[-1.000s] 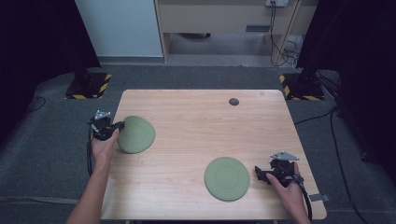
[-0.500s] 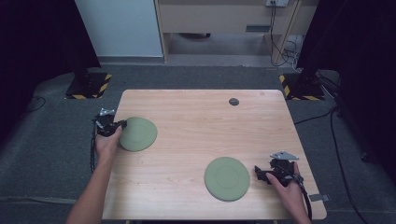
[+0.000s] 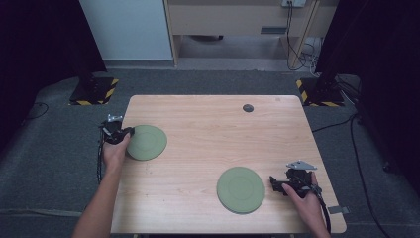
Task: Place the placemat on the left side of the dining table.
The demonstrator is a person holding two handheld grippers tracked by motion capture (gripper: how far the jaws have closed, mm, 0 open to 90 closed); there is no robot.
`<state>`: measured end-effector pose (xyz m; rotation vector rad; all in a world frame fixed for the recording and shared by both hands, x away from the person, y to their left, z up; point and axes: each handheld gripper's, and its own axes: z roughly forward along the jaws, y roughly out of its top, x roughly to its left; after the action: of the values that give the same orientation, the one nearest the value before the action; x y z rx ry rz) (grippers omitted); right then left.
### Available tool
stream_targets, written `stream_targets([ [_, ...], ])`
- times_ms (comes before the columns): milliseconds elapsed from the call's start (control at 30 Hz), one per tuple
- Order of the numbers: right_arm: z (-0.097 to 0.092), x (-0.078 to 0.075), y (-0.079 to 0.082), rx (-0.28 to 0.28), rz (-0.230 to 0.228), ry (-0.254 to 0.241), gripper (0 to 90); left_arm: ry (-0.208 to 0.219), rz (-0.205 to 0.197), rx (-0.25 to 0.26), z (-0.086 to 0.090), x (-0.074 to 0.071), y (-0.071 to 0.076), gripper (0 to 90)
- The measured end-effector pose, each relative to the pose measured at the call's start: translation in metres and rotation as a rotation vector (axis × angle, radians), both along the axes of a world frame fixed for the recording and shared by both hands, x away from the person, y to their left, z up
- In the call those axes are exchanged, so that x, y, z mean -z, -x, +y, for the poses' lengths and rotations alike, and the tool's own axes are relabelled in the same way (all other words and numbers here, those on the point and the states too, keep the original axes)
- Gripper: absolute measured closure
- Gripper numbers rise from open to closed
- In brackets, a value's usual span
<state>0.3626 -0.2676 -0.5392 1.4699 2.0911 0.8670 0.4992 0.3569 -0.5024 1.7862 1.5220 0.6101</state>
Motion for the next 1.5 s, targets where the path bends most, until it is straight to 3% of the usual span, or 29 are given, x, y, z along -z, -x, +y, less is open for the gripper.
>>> stream_targets([
  [267,0.0,0.0,0.0,-0.005,0.002,-0.001,0.6,-0.007,-0.003,-0.005,-0.001,-0.002,0.0,79.2],
  [333,0.0,0.0,0.0,-0.008,0.003,-0.001,0.6,-0.045,-0.005,-0.017,-0.003,-0.004,-0.001,76.4],
  [400,0.0,0.0,-0.001,-0.009,0.004,-0.001,0.6,-0.105,-0.021,-0.036,-0.005,-0.006,-0.001,65.1],
  [500,0.0,0.0,-0.001,-0.01,0.003,-0.001,0.6,-0.126,-0.031,-0.057,-0.007,-0.009,-0.001,37.8],
  [533,0.0,0.0,-0.001,-0.01,0.003,-0.001,0.6,-0.127,-0.033,-0.056,-0.008,-0.01,0.0,35.2],
  [800,0.0,0.0,0.0,-0.01,0.003,-0.001,0.6,-0.081,0.006,-0.025,-0.011,-0.019,0.009,14.0],
  [900,0.0,0.0,0.0,-0.008,0.003,0.0,0.7,-0.049,-0.006,-0.039,-0.01,-0.027,0.015,8.8],
  [967,0.001,0.0,0.0,-0.005,0.002,0.0,0.8,-0.017,-0.02,-0.035,-0.012,-0.033,0.021,8.1],
  [1200,0.001,0.0,0.0,-0.004,0.002,0.0,0.8,0.035,-0.012,0.001,-0.029,-0.048,0.045,5.7],
  [1300,0.001,0.0,0.0,-0.006,0.003,-0.001,0.7,0.018,-0.021,0.01,-0.036,-0.054,0.053,5.9],
  [1500,0.0,0.0,-0.001,-0.012,0.003,0.001,0.6,0.023,-0.027,0.028,-0.043,-0.063,0.065,6.0],
])
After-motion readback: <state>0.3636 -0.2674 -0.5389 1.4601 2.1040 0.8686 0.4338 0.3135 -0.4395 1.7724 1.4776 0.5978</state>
